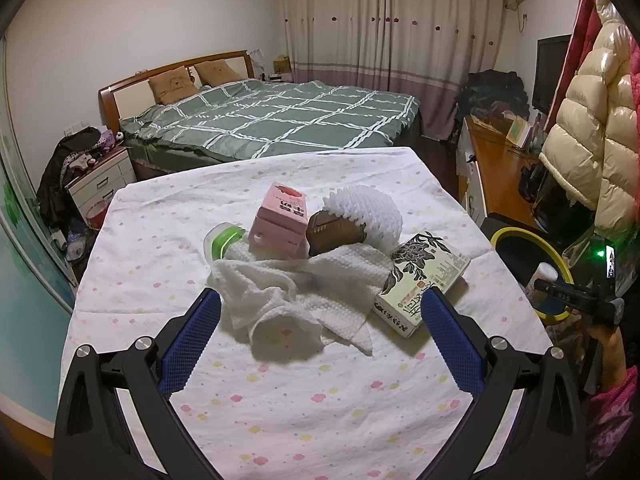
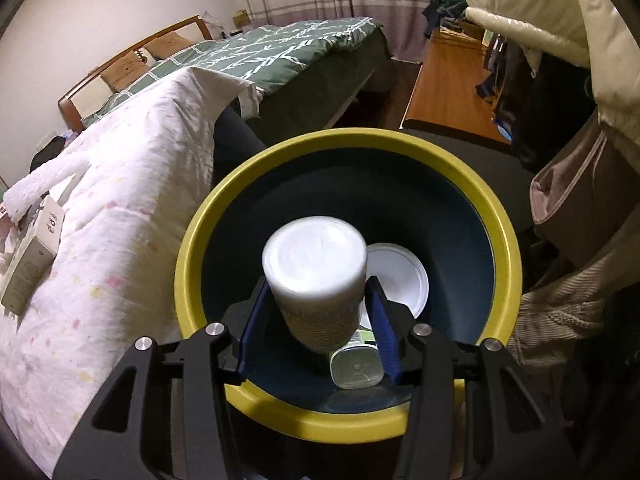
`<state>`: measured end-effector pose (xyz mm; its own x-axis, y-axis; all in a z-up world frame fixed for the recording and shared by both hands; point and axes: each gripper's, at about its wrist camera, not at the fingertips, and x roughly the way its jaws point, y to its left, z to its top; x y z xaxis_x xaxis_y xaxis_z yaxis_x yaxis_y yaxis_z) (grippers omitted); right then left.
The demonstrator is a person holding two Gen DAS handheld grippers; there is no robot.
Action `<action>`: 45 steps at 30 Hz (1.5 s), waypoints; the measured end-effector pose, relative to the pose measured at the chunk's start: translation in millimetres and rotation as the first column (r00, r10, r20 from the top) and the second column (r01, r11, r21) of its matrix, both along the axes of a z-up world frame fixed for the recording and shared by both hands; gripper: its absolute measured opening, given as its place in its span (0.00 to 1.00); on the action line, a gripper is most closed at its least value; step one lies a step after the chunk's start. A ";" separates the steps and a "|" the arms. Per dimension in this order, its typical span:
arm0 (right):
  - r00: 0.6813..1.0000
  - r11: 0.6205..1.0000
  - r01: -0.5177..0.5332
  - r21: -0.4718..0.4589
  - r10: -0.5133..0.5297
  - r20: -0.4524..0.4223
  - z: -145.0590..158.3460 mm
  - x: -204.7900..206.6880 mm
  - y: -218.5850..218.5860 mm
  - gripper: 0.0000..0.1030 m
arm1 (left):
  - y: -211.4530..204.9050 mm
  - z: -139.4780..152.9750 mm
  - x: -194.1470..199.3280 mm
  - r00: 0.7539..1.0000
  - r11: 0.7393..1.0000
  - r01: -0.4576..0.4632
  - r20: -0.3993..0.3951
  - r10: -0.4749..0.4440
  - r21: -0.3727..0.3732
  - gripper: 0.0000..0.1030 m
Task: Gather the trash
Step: 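Carry the pill bottle over the yellow bin and open the right tool, then grasp the pink milk carton with the left tool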
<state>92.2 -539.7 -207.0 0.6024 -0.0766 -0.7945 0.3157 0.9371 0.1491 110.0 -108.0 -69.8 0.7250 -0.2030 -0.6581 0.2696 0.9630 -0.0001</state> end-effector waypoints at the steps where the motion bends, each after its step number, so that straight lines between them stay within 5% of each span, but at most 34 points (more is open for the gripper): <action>1: 1.000 1.000 0.002 -0.002 -0.002 0.001 0.1 -0.5 0.2 0.45 | -0.3 -0.2 0.5 1.000 1.000 0.001 -0.001 -0.001 0.001 0.96; 9: 1.000 1.000 -0.010 -0.003 0.010 0.019 7.5 -5.4 5.7 0.45 | -7.3 -1.6 8.0 1.000 1.000 0.020 0.013 -0.020 0.021 0.95; 17: 1.000 1.000 -0.014 0.004 0.014 0.027 10.9 -10.7 7.5 0.45 | -9.5 6.8 51.4 0.994 0.990 0.023 0.101 -0.037 0.140 0.92; 25: 0.999 1.000 -0.017 0.015 0.016 0.035 14.3 -11.0 7.6 0.46 | -0.3 -19.0 108.5 0.998 0.981 0.062 -0.007 -0.062 0.182 0.80; 41: 0.999 0.998 -0.051 0.027 0.051 0.019 14.4 3.8 22.4 0.47 | -9.4 -55.9 143.9 0.997 0.963 0.081 -0.037 -0.074 0.256 0.68; 45: 0.999 0.998 -0.052 0.031 0.051 0.014 13.1 4.9 23.9 0.47 | -10.8 -62.7 145.4 0.995 0.959 0.096 -0.061 -0.083 0.266 0.52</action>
<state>97.1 -515.8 -193.9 0.6152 -0.0200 -0.7881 0.2650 0.9468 0.1828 255.5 -118.8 -132.5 0.6778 -0.0774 -0.7312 0.3611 0.9013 0.2392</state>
